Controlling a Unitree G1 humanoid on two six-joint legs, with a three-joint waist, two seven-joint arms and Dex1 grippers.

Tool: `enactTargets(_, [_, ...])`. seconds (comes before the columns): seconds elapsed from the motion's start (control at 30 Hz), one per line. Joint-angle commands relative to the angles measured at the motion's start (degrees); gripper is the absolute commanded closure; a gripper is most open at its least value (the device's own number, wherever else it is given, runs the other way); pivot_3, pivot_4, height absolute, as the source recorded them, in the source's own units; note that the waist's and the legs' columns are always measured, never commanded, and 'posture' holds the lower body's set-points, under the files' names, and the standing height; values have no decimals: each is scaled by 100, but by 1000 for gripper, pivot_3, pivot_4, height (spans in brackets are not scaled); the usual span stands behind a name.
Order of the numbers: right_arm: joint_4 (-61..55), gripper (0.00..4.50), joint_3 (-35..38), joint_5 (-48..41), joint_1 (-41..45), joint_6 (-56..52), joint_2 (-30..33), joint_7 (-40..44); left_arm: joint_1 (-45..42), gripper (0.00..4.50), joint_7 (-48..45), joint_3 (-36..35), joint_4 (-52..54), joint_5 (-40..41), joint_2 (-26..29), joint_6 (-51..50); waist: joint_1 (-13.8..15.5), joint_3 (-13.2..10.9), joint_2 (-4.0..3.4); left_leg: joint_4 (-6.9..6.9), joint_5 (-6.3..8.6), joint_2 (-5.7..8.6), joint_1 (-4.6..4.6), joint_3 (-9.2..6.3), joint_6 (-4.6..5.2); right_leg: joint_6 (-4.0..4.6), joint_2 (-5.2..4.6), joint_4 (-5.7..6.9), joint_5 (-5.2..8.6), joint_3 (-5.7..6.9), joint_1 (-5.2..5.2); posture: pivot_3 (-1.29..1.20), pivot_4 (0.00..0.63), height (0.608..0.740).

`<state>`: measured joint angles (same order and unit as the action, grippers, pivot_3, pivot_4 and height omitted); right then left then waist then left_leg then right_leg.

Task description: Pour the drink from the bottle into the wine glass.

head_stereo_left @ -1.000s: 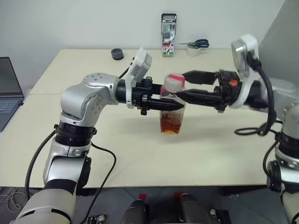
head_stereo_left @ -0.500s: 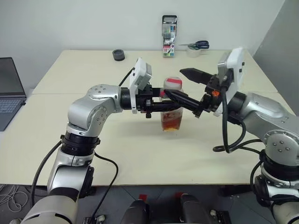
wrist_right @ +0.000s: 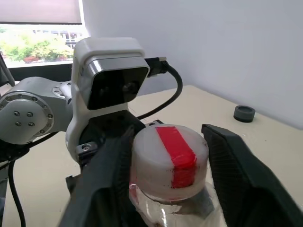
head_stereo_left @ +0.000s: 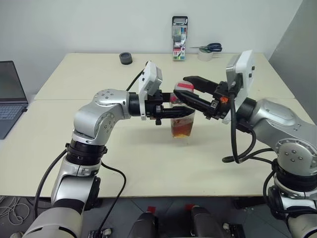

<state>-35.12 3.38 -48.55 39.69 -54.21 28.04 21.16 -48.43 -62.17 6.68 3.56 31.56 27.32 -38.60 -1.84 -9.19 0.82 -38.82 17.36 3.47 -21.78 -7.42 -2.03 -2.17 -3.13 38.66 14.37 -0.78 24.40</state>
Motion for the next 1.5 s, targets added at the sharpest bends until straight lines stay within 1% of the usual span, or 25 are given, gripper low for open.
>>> enactTargets(0.03, [-150,2695,52,-155,22,61,27,84,-241,2526,2,-116,28,30,-29,144,-1,0,0,0,0,-1,0,0,0,0,0,0,0,0,0,0,150,740])
enactTargets(0.17, [8,2694,70,-176,51,89,82,238,-246,2526,-7,-122,48,56,-41,129,-1,0,0,0,0,-1,0,0,0,0,0,0,0,0,0,0,150,740])
enactTargets(0.23, [269,2695,227,-453,190,59,130,517,-269,2526,-54,-115,58,76,-36,130,-1,0,0,0,0,0,0,0,0,0,0,0,0,1,0,0,150,740])
enactTargets(0.33, [948,2695,287,-793,679,32,441,1525,-368,2526,-151,-125,33,123,-33,118,-2,-1,0,-1,1,2,0,2,2,0,7,1,0,4,0,0,150,740])
enactTargets(0.4, [1538,2695,50,-687,1148,134,628,2328,-436,2526,-235,-141,36,191,-25,68,-11,-2,-1,0,2,1,0,0,4,0,9,-1,0,10,-2,0,150,740])
enactTargets(0.47, [2174,2695,-202,-518,1670,197,653,2945,-501,2526,-285,-118,62,228,-22,45,-24,-2,-2,1,3,0,3,6,6,0,14,0,0,7,-1,0,150,740])
enactTargets(0.53, [2705,2695,-305,-530,2179,73,541,3294,-560,2526,-260,-131,115,304,-50,-27,-53,-2,-2,3,4,-3,6,6,7,0,13,-1,0,7,-2,0,150,740])
enactTargets(0.6, [3060,2695,-423,-348,2518,227,433,3614,-642,2526,-221,-155,118,351,-90,-84,-56,-2,-2,3,3,-4,5,2,7,0,11,0,0,8,-2,0,150,740])
enactTargets(0.73, [3259,2695,-561,95,2588,608,404,4067,-700,2526,-182,-182,146,399,-119,-174,-37,-2,-2,1,3,-1,2,1,5,0,6,-2,0,9,-1,0,150,740])
enactTargets(0.77, [3278,1950,-531,135,2558,612,432,4116,-691,2526,-199,-194,132,404,-102,-186,-27,-2,-2,0,3,0,1,3,5,0,4,-2,0,7,-1,0,150,740])
enactTargets(0.8, [3291,1697,-499,161,2535,605,449,4153,-683,2526,-207,-199,126,405,-93,-195,-16,-2,-2,-1,2,1,-1,2,5,0,2,-2,0,8,0,0,150,740])
enactTargets(0.87, [3165,1048,-417,319,2340,647,717,4232,-663,2526,-237,-199,83,384,-42,-195,3,-4,0,-2,2,2,-2,2,4,0,0,-2,0,6,0,0,150,740])
enactTargets(0.9, [3114,634,-394,367,2274,662,807,4260,-658,2526,-233,-188,78,379,-32,-195,15,-4,1,-5,2,2,-8,-2,4,0,-1,-3,0,6,2,0,150,740])
enactTargets(0.93, [3030,316,-338,371,2197,602,939,4244,-655,2526,-226,-176,54,363,-17,-182,22,-4,1,-5,2,3,-9,-5,4,0,-1,-5,0,6,1,0,150,740])
enactTargets(0.97, [2885,9,-245,293,2103,442,1111,4195,-657,2526,-233,-164,17,346,4,-167,23,-4,1,-5,2,4,-10,-5,4,0,-1,-7,0,7,1,0,150,740])
enactTargets(1.07, [2082,9,264,-199,1544,-278,1660,3763,-633,2526,-274,-155,-57,320,82,-121,35,-5,2,-3,3,2,-12,-6,4,0,-4,-10,0,5,2,0,150,740])
enactTargets(1.17, [1288,9,679,-492,1043,-605,1716,2973,-647,2526,-269,-160,-123,301,94,-84,21,-5,2,2,3,-1,-13,-8,4,0,-5,-13,0,0,2,0,150,740])
enactTargets(1.23, [905,9,869,-581,867,-746,1506,2245,-668,2526,-256,-161,-192,279,78,-52,-8,-5,1,2,3,-3,-8,-1,4,0,-5,-5,0,-3,4,0,150,740])
enactTargets(1.3, [560,9,991,-543,783,-771,918,1117,-685,2526,-254,-144,-277,231,45,2,-23,-5,1,2,3,-5,1,4,4,0,-4,5,0,-5,4,0,150,740])
enactTargets(1.37, [221,9,948,-414,726,-728,421,309,-700,2526,-259,-124,-333,194,15,49,-15,-5,0,0,2,-7,6,4,3,0,-3,17,0,-12,4,0,150,740])
enactTargets(1.5, [-126,9,722,-107,745,-612,-158,-671,-737,2526,-277,-108,-377,171,-28,72,8,-6,-2,-5,2,-1,-1,-3,2,1,-2,18,0,-10,7,0,150,740])
